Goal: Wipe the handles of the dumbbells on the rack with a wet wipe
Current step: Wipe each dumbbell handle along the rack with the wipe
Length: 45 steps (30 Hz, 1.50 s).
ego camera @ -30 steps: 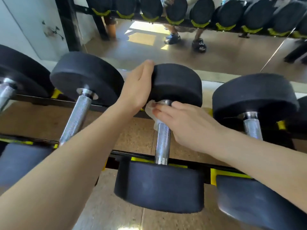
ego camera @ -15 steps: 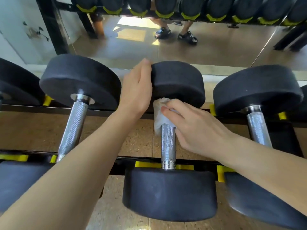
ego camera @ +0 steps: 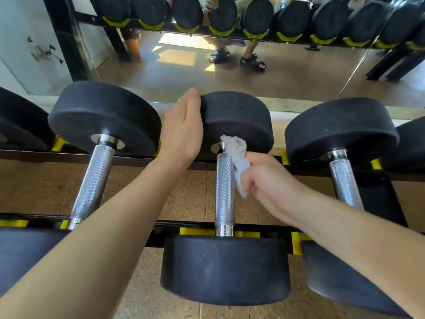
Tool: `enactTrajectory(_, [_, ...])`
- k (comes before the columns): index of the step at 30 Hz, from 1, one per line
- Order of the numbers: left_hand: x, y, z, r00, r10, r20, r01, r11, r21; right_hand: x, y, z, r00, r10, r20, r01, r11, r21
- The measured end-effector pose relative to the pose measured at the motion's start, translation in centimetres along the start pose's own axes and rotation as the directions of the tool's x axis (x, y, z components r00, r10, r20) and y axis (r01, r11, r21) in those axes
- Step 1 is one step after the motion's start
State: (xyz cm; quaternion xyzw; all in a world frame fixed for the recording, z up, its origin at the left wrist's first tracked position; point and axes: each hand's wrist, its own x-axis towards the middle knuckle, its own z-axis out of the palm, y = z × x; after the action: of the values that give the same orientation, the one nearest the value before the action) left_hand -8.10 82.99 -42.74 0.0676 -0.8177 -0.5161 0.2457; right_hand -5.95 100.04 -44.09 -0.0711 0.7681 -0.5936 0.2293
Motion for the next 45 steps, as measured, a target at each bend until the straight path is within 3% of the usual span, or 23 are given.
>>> enactTrajectory(2, [0.1,0.0,0.0,1.000,-0.014,0.004,0.014,1.000,-0.014,0.7,-0.5,-0.7,0.970,0.078,0.231,-0.168,0.901,0.401])
enactTrajectory(3, [0.1,-0.1,0.0,1.000,-0.013,0.004,0.013,1.000,-0.016,1.0,-0.7,-0.9,0.945,0.071,0.318,-0.232,0.833,0.503])
enactTrajectory(5, [0.1,-0.1,0.0,1.000,-0.006,-0.003,0.006,1.000,-0.008,1.3,-0.9,-0.9,0.910,0.041,0.412,-0.287,0.779,0.558])
enactTrajectory(10, [0.1,-0.1,0.1,1.000,0.008,-0.009,-0.008,1.000,0.012,1.8,-1.2,-0.7,0.910,0.090,0.404,-0.318,0.777,0.544])
enactTrajectory(12, [0.1,0.0,0.1,1.000,-0.008,-0.010,0.008,1.000,-0.006,1.3,-1.1,-0.3,0.926,0.076,0.371,-0.266,0.828,0.493])
enactTrajectory(14, [0.1,0.0,0.1,1.000,-0.017,-0.015,0.017,1.000,-0.015,0.8,-0.7,0.3,0.961,0.077,0.266,-0.167,0.928,0.334])
enactTrajectory(17, [0.2,-0.2,0.1,1.000,0.002,-0.011,-0.002,1.000,0.016,-1.0,-0.8,0.6,0.996,-0.021,0.086,0.031,0.993,-0.118])
enactTrajectory(20, [0.4,-0.4,0.0,1.000,0.018,-0.006,-0.017,0.999,0.042,-2.7,-0.8,0.8,0.957,-0.268,0.111,0.281,0.766,-0.577])
enactTrajectory(23, [0.4,-0.4,-0.1,1.000,0.004,0.005,-0.005,0.999,0.039,-3.4,-1.1,1.6,0.920,-0.347,0.181,0.357,0.554,-0.752])
enactTrajectory(27, [0.3,-0.2,-0.2,1.000,0.014,0.015,-0.015,0.998,0.053,-3.1,-1.1,1.6,0.918,-0.355,0.176,0.344,0.494,-0.799])
enactTrajectory(32, [0.3,-0.3,-0.2,1.000,0.015,0.010,-0.015,0.998,0.058,-4.4,-0.3,-0.6,0.910,-0.303,0.284,0.412,0.568,-0.712])
enactTrajectory(41, [0.3,-0.3,-0.2,1.000,-0.015,0.016,0.015,1.000,0.002,-3.0,-3.0,1.0,0.860,-0.286,0.422,0.510,0.474,-0.718])
enactTrajectory(45, [0.3,-0.3,-0.2,1.000,-0.012,0.024,0.012,1.000,0.007,-3.0,-3.3,2.3,0.822,-0.108,0.560,0.530,0.504,-0.682])
